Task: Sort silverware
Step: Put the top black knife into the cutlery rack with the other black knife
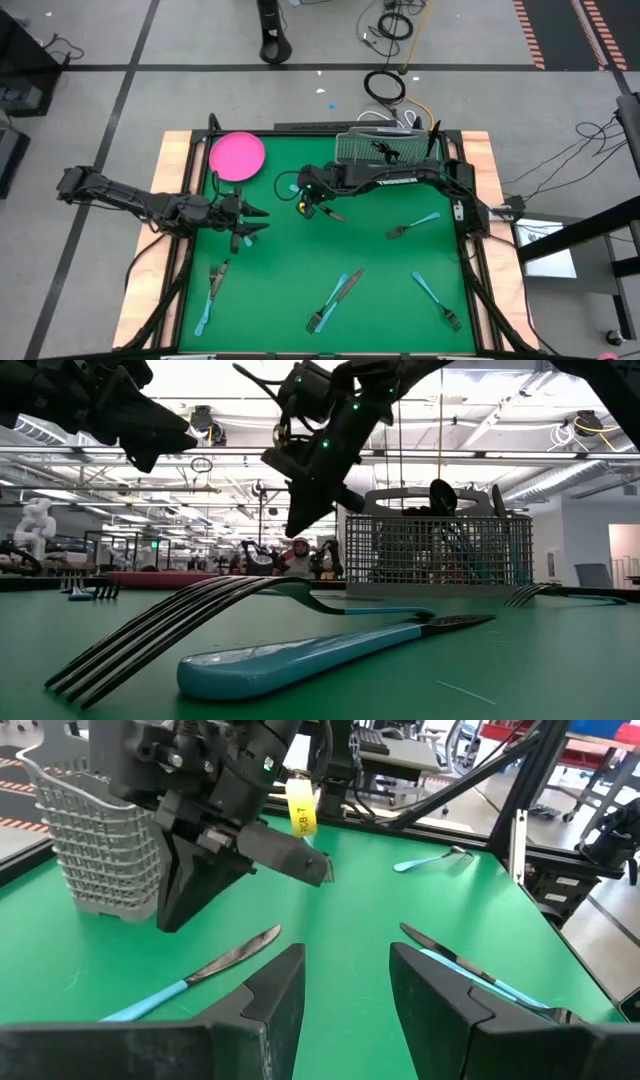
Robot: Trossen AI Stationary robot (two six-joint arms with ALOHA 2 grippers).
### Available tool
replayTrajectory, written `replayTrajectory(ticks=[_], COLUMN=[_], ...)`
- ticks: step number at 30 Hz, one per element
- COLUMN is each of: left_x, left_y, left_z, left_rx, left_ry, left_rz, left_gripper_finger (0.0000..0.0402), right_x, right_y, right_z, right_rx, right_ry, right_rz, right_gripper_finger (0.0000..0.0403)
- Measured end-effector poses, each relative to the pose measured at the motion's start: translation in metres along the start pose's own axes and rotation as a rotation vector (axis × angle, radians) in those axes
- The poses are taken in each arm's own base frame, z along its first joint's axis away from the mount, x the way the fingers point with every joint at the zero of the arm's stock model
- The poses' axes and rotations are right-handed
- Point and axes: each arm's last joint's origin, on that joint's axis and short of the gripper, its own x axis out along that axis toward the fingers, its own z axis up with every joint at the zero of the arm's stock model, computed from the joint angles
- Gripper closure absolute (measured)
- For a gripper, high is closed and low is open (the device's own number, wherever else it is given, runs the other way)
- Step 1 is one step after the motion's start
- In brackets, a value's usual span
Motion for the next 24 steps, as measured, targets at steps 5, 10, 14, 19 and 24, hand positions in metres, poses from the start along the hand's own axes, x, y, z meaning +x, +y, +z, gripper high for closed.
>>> replayTrajectory(ticks=[5, 10, 14, 19, 24], left_x=[0.0, 0.0, 0.0, 0.0, 0.0], left_y=[0.0, 0.0, 0.0, 0.0, 0.0], left_z=[0.0, 0.0, 0.0, 0.0, 0.0], left_rx=[0.0, -0.001, -0.001, -0.001, -0.001], left_ry=[0.0, 0.0, 0.0, 0.0, 0.0], left_rz=[0.0, -0.004, -0.004, -0.004, -0.004], left_gripper_finger=[0.0252, 0.0252, 0.0252, 0.0252, 0.0252], right_x=[0.009, 0.028, 0.039, 0.045, 0.048], right_y=[0.003, 0.005, 0.005, 0.005, 0.008], right_z=[-0.006, -0.017, -0.023, -0.026, -0.029], right_rx=[-0.002, -0.018, -0.032, -0.061, -0.071], right_ry=[0.025, 0.059, 0.073, 0.073, 0.075], right_rz=[-0.015, -0.055, -0.071, -0.093, -0.114], right_gripper_finger=[0.0402, 0.0379, 0.0331, 0.0273, 0.0261])
